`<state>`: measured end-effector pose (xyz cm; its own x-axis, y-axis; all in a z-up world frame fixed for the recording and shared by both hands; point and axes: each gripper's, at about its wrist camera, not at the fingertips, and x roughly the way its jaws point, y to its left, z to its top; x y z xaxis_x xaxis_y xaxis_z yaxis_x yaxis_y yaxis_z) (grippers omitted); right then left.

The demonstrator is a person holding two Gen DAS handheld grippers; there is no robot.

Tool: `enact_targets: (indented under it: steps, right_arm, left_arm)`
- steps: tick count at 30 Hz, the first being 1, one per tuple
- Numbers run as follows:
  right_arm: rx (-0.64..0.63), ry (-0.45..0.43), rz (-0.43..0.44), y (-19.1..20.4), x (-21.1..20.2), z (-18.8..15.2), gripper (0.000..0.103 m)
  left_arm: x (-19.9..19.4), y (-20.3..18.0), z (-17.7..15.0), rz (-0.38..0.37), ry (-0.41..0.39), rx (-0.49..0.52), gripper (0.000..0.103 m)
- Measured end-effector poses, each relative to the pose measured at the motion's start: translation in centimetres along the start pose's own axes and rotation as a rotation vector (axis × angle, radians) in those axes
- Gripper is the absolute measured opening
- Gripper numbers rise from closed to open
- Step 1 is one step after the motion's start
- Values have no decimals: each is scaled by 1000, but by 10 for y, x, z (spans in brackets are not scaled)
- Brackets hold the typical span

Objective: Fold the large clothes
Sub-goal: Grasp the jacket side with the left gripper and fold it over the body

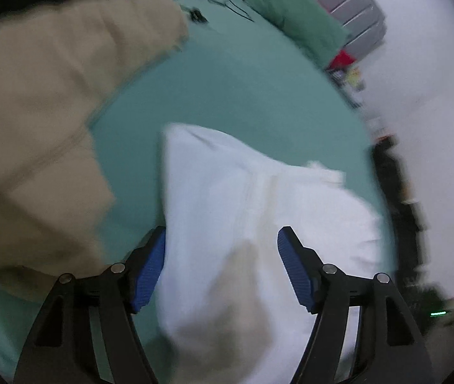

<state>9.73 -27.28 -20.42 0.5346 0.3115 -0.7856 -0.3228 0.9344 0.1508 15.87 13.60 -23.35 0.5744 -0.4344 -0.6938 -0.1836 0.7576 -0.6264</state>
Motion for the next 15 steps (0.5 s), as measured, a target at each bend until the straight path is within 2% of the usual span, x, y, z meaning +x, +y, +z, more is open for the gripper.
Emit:
enact_targets:
  steps: [1, 2, 5, 7, 9, 12, 15]
  right_arm:
    - [6, 0, 0, -1, 1, 0, 87]
    - [8, 1, 0, -1, 2, 0, 88]
    - [25, 7, 7, -3, 3, -1, 88]
    - [31, 10, 8, -4, 3, -1, 88]
    - [40, 13, 9, -4, 3, -2, 88]
    - [50, 19, 13, -5, 2, -1, 88]
    - [77, 8, 30, -10, -4, 4, 88]
  left_arm:
    - [5, -1, -2, -82, 38, -14, 72]
    - [9, -6, -6, -122, 71, 9, 72]
    - [24, -33, -21, -169, 168, 141, 72]
    - [32, -48, -28, -194, 208, 186, 73]
    - [37, -55, -30, -192, 211, 198, 81]
    - [42, -61, -25, -163, 199, 188, 82]
    - [41, -70, -21, -91, 164, 234, 82]
